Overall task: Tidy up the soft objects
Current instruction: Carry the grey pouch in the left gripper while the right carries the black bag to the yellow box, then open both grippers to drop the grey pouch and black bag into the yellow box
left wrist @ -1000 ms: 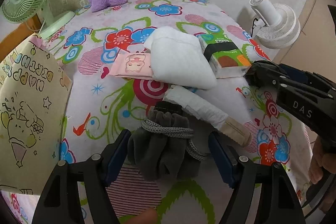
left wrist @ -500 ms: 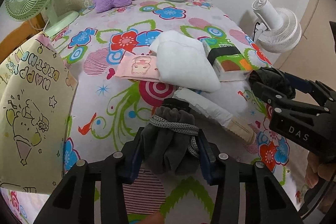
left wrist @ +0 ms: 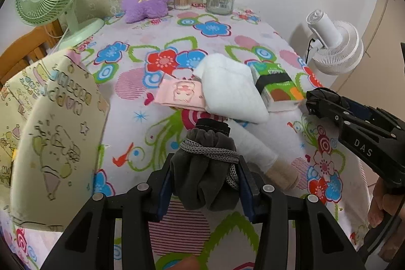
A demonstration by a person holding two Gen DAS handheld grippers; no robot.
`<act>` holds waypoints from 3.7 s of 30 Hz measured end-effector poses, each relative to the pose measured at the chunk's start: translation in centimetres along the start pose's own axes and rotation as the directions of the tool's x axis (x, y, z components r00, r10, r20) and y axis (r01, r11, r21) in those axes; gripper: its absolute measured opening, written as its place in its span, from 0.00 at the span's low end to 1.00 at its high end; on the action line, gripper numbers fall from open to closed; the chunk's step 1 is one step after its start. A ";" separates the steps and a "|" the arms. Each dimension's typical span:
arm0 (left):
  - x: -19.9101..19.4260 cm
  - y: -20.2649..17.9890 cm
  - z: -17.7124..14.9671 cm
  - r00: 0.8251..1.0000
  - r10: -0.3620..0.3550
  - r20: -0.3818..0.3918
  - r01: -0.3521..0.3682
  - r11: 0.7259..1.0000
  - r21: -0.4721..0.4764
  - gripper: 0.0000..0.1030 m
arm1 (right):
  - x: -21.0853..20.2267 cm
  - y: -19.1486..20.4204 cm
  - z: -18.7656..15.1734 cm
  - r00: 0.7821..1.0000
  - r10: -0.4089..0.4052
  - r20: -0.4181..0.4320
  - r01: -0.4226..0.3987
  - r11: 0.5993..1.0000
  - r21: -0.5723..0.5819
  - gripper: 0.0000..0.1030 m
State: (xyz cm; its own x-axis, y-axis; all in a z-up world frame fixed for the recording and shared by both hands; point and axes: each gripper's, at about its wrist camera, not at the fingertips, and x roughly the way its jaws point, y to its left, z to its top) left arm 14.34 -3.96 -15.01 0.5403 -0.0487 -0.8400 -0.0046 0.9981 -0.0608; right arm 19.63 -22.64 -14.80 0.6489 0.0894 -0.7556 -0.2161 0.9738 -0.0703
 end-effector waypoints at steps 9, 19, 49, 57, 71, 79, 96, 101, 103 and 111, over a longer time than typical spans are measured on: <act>-2.6 0.9 -0.1 0.999 0.001 0.045 0.000 1.000 -0.015 0.45 | -3.1 1.3 0.9 0.998 -0.003 0.064 0.003 1.000 -0.013 0.43; -6.8 2.4 -0.4 0.993 0.003 0.120 0.002 0.999 -0.036 0.45 | -7.2 3.8 1.6 0.991 0.007 0.133 0.000 0.999 -0.050 0.43; -15.2 15.9 -2.3 0.951 0.174 0.257 -0.108 0.962 -0.251 0.45 | -12.1 21.0 5.6 0.945 0.247 0.216 -0.187 0.946 -0.263 0.43; -14.3 19.1 -2.3 0.951 0.206 0.230 -0.135 0.948 -0.290 0.45 | -11.0 24.8 6.2 0.938 0.289 0.192 -0.224 0.927 -0.300 0.43; -11.6 22.1 -2.5 0.962 0.218 0.162 -0.157 0.934 -0.319 0.46 | -7.9 29.1 6.1 0.942 0.315 0.116 -0.262 0.905 -0.337 0.43; -11.1 22.2 -2.2 0.965 0.213 0.155 -0.158 0.939 -0.306 0.47 | -7.3 29.8 6.1 0.942 0.318 0.104 -0.266 0.900 -0.345 0.43; -10.4 23.1 -1.5 0.969 0.219 0.117 -0.173 0.933 -0.314 0.70 | -7.2 30.8 6.8 0.943 0.313 0.113 -0.253 0.895 -0.368 0.53; -10.7 23.5 -1.7 0.969 0.213 0.122 -0.165 0.934 -0.318 0.73 | -7.4 30.2 7.0 0.941 0.312 0.129 -0.252 0.903 -0.348 0.65; -10.8 23.4 -1.6 0.968 0.218 0.126 -0.170 0.935 -0.311 0.80 | -7.5 30.0 7.1 0.937 0.324 0.131 -0.265 0.903 -0.338 0.72; -11.4 22.0 -1.6 0.966 0.210 0.151 -0.164 0.949 -0.270 0.82 | -8.4 29.8 6.8 0.929 0.341 0.144 -0.278 0.899 -0.338 0.79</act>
State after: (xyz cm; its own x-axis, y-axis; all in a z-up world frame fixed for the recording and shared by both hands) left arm 6.70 18.48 -7.62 0.6482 0.1681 -0.7427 -0.3200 0.9452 -0.0653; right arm 12.73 7.08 -6.13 0.6341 0.4453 -0.6322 -0.6209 0.7804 -0.0731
